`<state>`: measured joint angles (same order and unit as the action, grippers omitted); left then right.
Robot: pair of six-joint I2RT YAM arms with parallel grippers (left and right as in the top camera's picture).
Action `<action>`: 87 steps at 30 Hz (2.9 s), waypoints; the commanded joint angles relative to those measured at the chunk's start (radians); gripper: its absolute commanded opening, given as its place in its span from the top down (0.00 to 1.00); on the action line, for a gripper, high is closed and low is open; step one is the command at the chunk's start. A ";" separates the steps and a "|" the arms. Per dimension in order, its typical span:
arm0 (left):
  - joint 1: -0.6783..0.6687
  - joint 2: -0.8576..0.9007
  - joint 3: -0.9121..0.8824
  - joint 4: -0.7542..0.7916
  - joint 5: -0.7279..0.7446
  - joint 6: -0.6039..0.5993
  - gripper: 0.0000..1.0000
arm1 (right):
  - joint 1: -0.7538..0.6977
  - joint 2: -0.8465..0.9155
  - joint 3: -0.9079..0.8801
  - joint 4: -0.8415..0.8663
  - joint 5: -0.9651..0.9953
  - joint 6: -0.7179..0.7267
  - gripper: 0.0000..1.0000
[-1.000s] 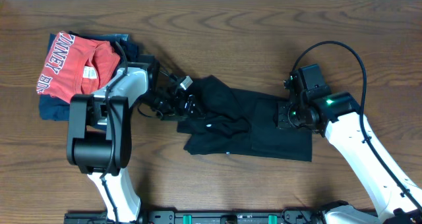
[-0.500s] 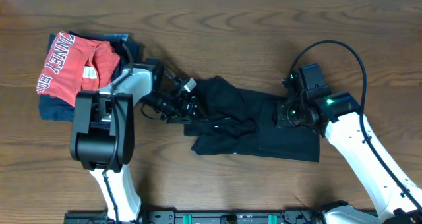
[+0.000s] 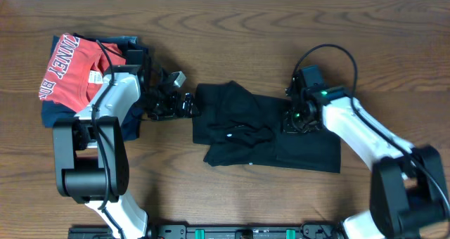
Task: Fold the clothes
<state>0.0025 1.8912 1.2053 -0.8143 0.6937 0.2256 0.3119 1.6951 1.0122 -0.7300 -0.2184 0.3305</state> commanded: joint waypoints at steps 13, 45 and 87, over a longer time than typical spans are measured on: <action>-0.066 0.242 -0.010 0.042 0.066 -0.086 0.02 | 0.003 0.099 -0.007 0.043 -0.040 0.021 0.98; -0.257 0.298 -0.008 0.085 0.066 -0.161 0.94 | 0.000 0.094 -0.006 0.033 -0.040 0.021 0.99; -0.820 -0.040 0.136 0.113 -0.404 -0.688 0.51 | -0.188 -0.322 -0.005 -0.168 0.121 0.005 0.97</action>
<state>-0.8131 1.8618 1.3338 -0.7025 0.2565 -0.4416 0.1295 1.3792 1.0061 -0.8967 -0.1070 0.3363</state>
